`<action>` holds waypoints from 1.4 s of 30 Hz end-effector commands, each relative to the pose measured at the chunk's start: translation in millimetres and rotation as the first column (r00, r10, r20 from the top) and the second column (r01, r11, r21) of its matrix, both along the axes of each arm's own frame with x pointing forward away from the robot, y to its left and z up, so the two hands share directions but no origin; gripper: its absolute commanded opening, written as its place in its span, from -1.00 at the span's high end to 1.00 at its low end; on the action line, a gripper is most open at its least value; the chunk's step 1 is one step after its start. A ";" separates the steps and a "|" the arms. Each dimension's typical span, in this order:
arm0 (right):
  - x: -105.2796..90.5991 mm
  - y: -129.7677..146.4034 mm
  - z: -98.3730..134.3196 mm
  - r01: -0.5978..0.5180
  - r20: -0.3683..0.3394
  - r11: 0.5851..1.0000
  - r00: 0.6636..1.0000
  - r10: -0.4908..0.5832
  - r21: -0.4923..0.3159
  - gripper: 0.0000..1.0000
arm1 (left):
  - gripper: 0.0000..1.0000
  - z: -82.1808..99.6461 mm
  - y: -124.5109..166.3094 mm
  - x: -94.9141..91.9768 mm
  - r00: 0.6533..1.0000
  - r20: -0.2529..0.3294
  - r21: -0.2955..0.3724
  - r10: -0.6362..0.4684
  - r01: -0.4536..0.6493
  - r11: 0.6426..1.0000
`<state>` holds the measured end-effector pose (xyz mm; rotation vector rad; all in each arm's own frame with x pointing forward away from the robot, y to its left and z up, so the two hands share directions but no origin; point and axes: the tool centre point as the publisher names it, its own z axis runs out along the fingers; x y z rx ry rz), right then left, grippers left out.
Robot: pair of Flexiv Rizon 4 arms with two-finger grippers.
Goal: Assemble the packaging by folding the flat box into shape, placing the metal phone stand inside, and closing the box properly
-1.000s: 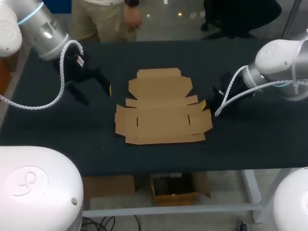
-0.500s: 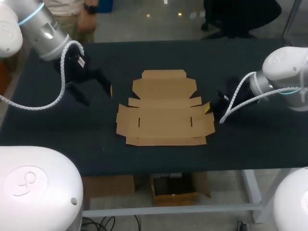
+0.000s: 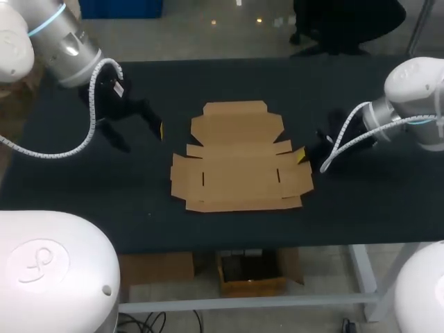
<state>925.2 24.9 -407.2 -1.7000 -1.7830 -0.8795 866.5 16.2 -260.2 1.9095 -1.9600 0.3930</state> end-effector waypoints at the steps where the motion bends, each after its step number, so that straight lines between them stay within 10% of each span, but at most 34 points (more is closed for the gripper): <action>1: -4.3 -2.3 -1.0 0.001 0.000 1.000 1.000 -0.001 0.007 1.00 | -1.00 0.4 -0.5 -0.2 1.000 -0.001 0.004 -0.001 0.001 1.000; 5: -6.2 -2.2 -0.8 -0.002 -0.004 1.000 1.000 0.002 0.003 0.76 | -1.00 -0.6 -0.8 0.0 1.000 -0.003 0.004 -0.003 0.003 1.000; 6: -7.0 -2.4 0.0 -0.002 -0.005 1.000 1.000 0.002 0.003 0.11 | -1.00 -0.9 -0.7 0.1 1.000 -0.004 0.003 -0.003 0.003 1.000; 7: -7.8 -3.1 1.3 0.000 -0.005 1.000 1.000 0.000 0.003 -0.99 | -1.00 -1.1 -0.5 0.3 1.000 -0.004 0.002 -0.002 0.002 1.000; 8: -8.4 -4.3 3.2 0.004 -0.004 1.000 1.000 -0.004 0.005 -1.00 | -1.00 -1.1 0.0 0.4 1.000 -0.004 0.001 -0.002 0.002 1.000; 34: -4.3 -54.4 98.7 0.062 0.238 0.996 0.970 -0.043 -0.070 -1.00 | -0.86 22.8 4.6 40.2 0.984 0.132 0.023 -0.119 0.117 0.993; 35: -1.8 -56.1 100.6 0.052 0.255 0.997 0.966 -0.036 -0.056 -0.90 | -0.05 23.0 4.9 42.6 0.984 0.140 0.019 -0.113 0.111 0.994; 37: 4.9 -59.1 102.7 0.065 0.264 0.996 0.964 -0.046 -0.063 0.01 | 0.80 23.2 5.5 47.0 0.981 0.164 0.020 -0.101 0.099 0.995; 42: 19.5 -58.5 104.2 0.064 0.296 0.996 0.954 -0.045 -0.055 0.98 | 1.00 22.9 9.0 54.4 0.969 0.229 0.007 -0.096 0.097 0.995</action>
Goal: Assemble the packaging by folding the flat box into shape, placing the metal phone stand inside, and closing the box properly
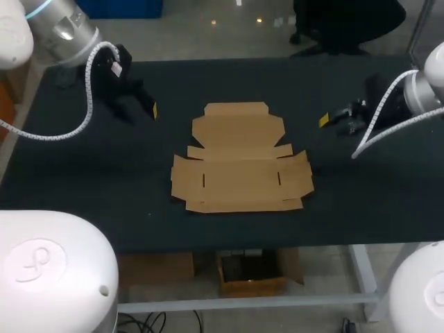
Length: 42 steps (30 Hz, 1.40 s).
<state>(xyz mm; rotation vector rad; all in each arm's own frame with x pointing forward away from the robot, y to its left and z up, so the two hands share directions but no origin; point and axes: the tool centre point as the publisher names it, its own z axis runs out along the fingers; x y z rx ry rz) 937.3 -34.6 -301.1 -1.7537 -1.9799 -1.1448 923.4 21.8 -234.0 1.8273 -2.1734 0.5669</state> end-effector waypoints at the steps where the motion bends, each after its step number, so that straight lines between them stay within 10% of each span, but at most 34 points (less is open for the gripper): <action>1: 9.4 2.0 -2.4 -0.005 0.014 1.000 1.000 0.005 0.009 1.00 | 1.00 -4.3 4.6 -0.2 0.999 0.038 -0.020 0.000 0.001 1.000; 30: 18.4 14.5 -9.2 0.020 0.077 1.000 0.997 -0.020 0.011 1.00 | 1.00 -12.0 13.1 11.8 0.992 0.111 -0.027 -0.053 0.057 0.998; 42: 30.2 26.5 -27.9 -0.058 -0.036 0.998 0.998 0.058 -0.010 1.00 | 1.00 -30.9 -18.8 21.6 0.968 0.193 0.040 -0.159 0.155 0.987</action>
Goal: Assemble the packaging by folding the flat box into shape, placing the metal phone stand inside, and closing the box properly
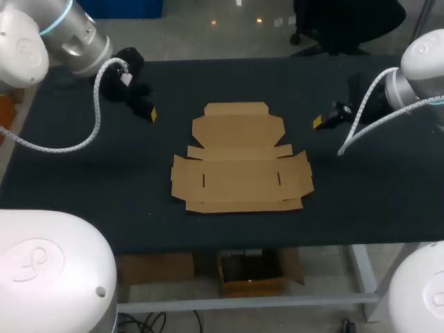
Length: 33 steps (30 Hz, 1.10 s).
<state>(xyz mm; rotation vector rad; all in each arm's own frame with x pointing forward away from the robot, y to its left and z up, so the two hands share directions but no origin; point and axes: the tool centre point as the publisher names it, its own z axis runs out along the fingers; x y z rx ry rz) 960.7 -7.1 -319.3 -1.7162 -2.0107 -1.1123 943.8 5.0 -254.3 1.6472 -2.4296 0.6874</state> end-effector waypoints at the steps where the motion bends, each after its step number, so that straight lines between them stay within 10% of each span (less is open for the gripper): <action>1: 6.2 -1.1 -12.3 -0.019 -0.030 1.000 0.999 0.019 -0.002 1.00 | 1.00 -14.2 -3.4 0.7 0.999 0.032 0.000 0.009 -0.009 1.000; 33: 19.6 12.4 -81.0 -0.037 -0.072 0.998 0.997 0.040 0.041 1.00 | 1.00 -75.3 -14.7 23.5 0.999 0.039 -0.077 -0.001 0.004 0.997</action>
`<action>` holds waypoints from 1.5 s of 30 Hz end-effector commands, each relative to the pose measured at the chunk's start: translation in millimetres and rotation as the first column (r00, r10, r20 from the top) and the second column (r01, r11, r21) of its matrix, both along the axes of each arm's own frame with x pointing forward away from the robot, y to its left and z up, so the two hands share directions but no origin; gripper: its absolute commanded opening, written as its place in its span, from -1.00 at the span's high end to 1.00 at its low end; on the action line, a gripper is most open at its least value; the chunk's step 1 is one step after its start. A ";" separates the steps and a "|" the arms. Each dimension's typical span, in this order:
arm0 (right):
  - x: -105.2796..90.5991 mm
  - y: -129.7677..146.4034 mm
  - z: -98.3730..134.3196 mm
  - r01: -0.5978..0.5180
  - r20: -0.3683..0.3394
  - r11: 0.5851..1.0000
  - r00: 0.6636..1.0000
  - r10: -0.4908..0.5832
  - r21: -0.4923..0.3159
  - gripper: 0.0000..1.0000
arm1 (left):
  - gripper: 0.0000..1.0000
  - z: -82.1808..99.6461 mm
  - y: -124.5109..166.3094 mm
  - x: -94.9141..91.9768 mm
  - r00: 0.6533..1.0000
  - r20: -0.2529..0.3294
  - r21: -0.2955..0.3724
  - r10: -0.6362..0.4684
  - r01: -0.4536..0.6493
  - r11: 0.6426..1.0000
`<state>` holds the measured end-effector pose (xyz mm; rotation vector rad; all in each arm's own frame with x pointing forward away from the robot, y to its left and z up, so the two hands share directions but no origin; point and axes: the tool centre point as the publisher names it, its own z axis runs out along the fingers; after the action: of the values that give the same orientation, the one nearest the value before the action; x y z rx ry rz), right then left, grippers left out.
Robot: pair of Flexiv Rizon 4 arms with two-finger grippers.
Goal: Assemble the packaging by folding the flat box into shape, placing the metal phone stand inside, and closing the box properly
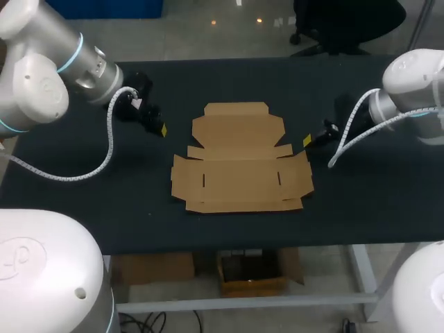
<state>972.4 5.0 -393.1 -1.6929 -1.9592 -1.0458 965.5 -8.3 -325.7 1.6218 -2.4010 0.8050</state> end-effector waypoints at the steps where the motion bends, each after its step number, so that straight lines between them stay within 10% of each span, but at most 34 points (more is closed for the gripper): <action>1: 9.5 0.7 -8.0 -0.019 0.009 1.000 1.000 0.019 0.019 1.00 | 1.00 -5.1 -2.5 1.7 1.000 -0.002 -0.012 -0.007 0.007 1.000; 45: 28.7 25.1 -33.6 -0.101 -0.018 0.992 0.995 0.102 0.072 1.00 | 1.00 -59.2 -31.5 16.7 0.999 -0.044 -0.069 0.013 -0.016 0.997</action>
<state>998.2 31.0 -424.1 -1.5571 -1.9549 -1.0434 978.5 -37.4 -378.1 1.6152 -2.3124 0.8375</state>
